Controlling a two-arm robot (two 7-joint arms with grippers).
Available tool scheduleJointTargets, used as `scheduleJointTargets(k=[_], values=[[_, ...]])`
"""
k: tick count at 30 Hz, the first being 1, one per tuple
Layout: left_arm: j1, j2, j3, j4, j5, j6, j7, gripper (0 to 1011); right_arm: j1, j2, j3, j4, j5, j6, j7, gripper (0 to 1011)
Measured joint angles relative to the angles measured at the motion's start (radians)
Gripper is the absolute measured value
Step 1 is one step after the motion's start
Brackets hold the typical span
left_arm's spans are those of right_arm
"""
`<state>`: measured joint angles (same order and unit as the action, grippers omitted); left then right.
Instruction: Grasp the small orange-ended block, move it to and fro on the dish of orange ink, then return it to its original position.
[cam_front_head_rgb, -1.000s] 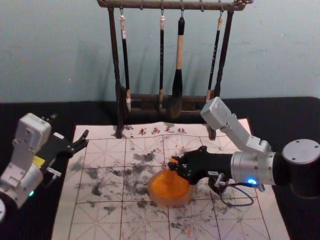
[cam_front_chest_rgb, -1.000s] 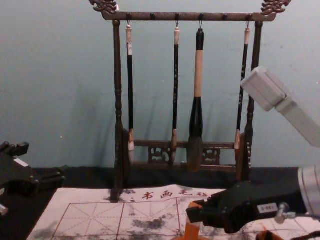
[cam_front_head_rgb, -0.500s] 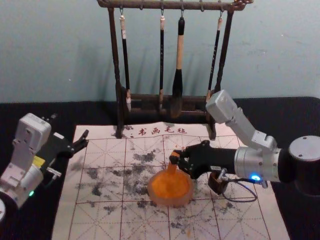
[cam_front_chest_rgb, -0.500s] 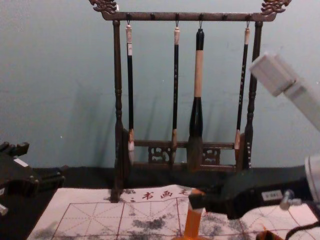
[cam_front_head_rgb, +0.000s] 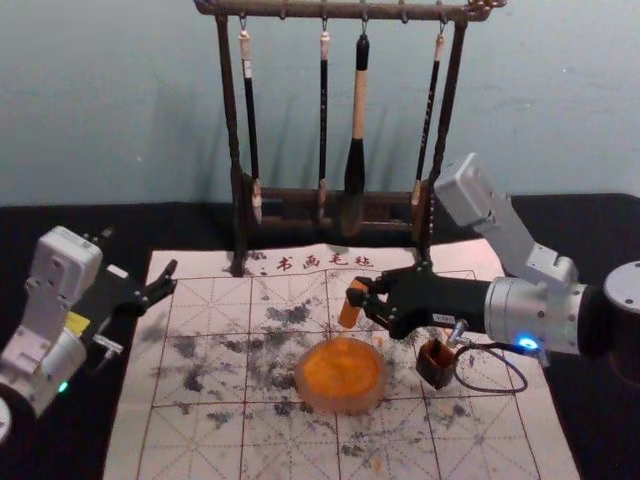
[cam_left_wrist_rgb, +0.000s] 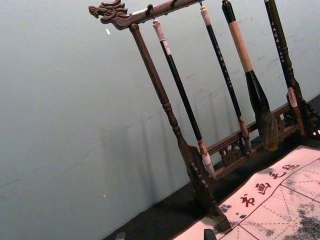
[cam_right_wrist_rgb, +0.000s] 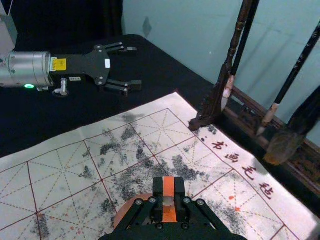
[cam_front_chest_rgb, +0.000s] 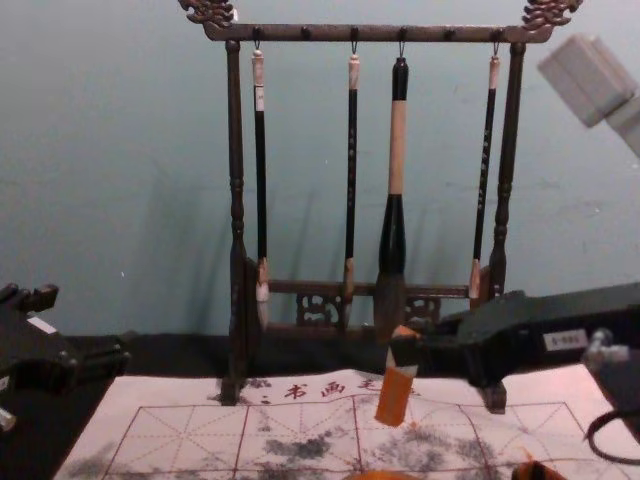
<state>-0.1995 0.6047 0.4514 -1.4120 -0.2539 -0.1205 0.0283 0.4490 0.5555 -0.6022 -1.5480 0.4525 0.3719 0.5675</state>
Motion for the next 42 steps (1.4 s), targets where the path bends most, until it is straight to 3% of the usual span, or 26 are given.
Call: scheduleJointTargets(k=[13, 25, 34, 42], values=[[0.0, 0.0, 0.0, 0.0, 0.0, 0.0, 0.0, 1010, -0.057, 0.056, 0.059, -0.072, 0.036, 0.004, -0.052, 70], [0.0, 0.0, 0.0, 0.0, 0.0, 0.0, 0.0, 1010, -0.167, 0.134, 0.145, -0.149, 0.081, 0.031, -0.122, 70], [0.0, 0.0, 0.0, 0.0, 0.0, 0.0, 0.0, 1010, -0.221, 0.164, 0.175, -0.18, 0.099, 0.044, -0.143, 70], [0.0, 0.0, 0.0, 0.0, 0.0, 0.0, 0.0, 1010, -0.244, 0.169, 0.183, -0.184, 0.103, 0.049, -0.156, 70]])
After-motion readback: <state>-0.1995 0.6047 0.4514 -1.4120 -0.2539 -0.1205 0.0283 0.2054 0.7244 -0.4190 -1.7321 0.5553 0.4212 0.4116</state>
